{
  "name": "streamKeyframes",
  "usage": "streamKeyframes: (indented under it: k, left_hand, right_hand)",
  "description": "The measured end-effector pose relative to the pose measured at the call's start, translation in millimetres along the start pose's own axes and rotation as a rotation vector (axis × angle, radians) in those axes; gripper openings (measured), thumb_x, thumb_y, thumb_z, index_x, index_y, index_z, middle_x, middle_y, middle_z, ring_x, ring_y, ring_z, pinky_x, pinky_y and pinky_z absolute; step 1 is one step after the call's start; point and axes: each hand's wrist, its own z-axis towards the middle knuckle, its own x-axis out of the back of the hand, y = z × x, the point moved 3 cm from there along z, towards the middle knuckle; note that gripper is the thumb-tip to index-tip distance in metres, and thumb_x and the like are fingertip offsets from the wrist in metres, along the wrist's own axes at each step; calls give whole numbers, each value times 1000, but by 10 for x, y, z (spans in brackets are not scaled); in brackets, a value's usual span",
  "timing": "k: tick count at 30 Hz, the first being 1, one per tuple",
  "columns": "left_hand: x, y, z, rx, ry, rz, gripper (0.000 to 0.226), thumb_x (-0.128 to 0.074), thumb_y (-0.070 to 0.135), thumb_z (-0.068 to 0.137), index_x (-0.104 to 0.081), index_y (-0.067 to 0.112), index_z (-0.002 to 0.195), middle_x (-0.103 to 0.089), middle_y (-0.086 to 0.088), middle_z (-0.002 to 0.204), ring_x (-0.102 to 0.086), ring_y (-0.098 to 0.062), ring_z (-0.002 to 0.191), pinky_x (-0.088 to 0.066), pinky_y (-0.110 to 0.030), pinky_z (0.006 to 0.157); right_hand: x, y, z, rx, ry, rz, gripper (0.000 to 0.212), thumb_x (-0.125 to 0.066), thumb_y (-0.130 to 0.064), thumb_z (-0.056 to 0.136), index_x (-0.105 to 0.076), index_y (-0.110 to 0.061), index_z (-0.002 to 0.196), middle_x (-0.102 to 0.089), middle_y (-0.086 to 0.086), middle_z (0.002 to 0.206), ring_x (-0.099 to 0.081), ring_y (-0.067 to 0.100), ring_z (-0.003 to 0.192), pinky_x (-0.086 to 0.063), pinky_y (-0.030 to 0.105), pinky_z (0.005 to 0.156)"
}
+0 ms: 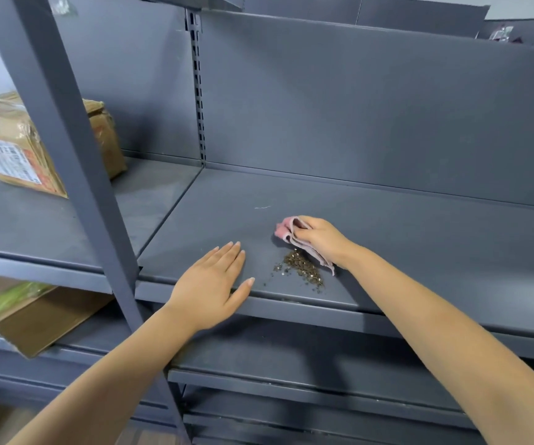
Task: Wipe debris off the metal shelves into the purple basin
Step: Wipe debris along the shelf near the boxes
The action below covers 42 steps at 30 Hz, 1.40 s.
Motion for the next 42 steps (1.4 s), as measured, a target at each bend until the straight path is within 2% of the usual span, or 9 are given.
streamKeyframes:
  k: [8,11,15,18,24,30,36,38,42]
  left_hand:
    - [17,-4,-9,6,-23,19,77,-7,46,102,-67,-1,115,-64,-16,121,-62,-27,113,-39,-42,97]
    - [22,-2,-6,14,-42,19,77,-7,46,102,-67,-1,115,-65,-16,121,-62,-27,113,-39,-42,97]
    - [29,10,-12,31,-55,5,77,-7,46,102,-67,-2,115,-64,-16,121,-62,-28,113,-37,-41,98]
    - [28,18,-23,35,-61,7,78,-7,46,102,-67,-2,114,-65,-16,121,-62,-28,113,-37,-40,98]
    - [8,14,-19,44,-83,-58,95,10,58,93,-53,0,132,-49,-15,140,-45,-26,133,-20,-34,111]
    - [7,23,-23,55,-65,-114,109,24,66,81,-41,3,142,-36,-10,150,-30,-21,142,-8,-27,114]
    - [20,31,-34,78,-83,-98,85,-2,55,96,-54,-1,132,-49,-15,140,-44,-27,133,-19,-34,111]
    - [19,35,-32,81,-77,-95,87,1,56,96,-55,-1,131,-50,-15,139,-46,-27,132,-21,-34,111]
    - [20,36,-39,93,-75,-66,84,-1,50,99,-62,-2,121,-60,-16,128,-56,-28,121,-32,-38,104]
  right_hand:
    - [-104,-114,-271,137,-96,116,18,-44,-6,98,-60,-5,104,-66,-8,95,-59,-9,81,-43,8,77]
    - [187,-126,-357,162,88,350,19,-44,4,94,-54,11,109,-68,18,109,-66,-1,84,-48,10,78]
    - [769,125,-451,80,290,324,10,-50,-1,93,-59,-2,98,-65,3,96,-67,10,82,-50,15,80]
    - [950,546,-458,-76,372,70,15,-49,-14,96,-58,-2,97,-65,14,103,-59,37,97,-40,30,84]
    - [534,469,-462,-112,313,-76,22,-45,-37,97,-58,-29,113,-63,2,111,-63,31,96,-52,38,61]
    - [-121,33,-339,40,116,-134,26,-40,-33,100,-57,-25,117,-61,-3,115,-56,18,107,-42,32,86]
    - [54,14,-363,84,167,146,26,-45,-24,99,-56,-18,123,-58,-4,113,-55,14,109,-40,24,91]
    - [291,145,-364,69,242,163,18,-49,-31,97,-57,-27,113,-62,-2,113,-58,19,108,-44,33,95]
    - [541,403,-442,-81,338,18,22,-41,-32,100,-56,-24,114,-63,8,114,-61,30,94,-46,36,75]
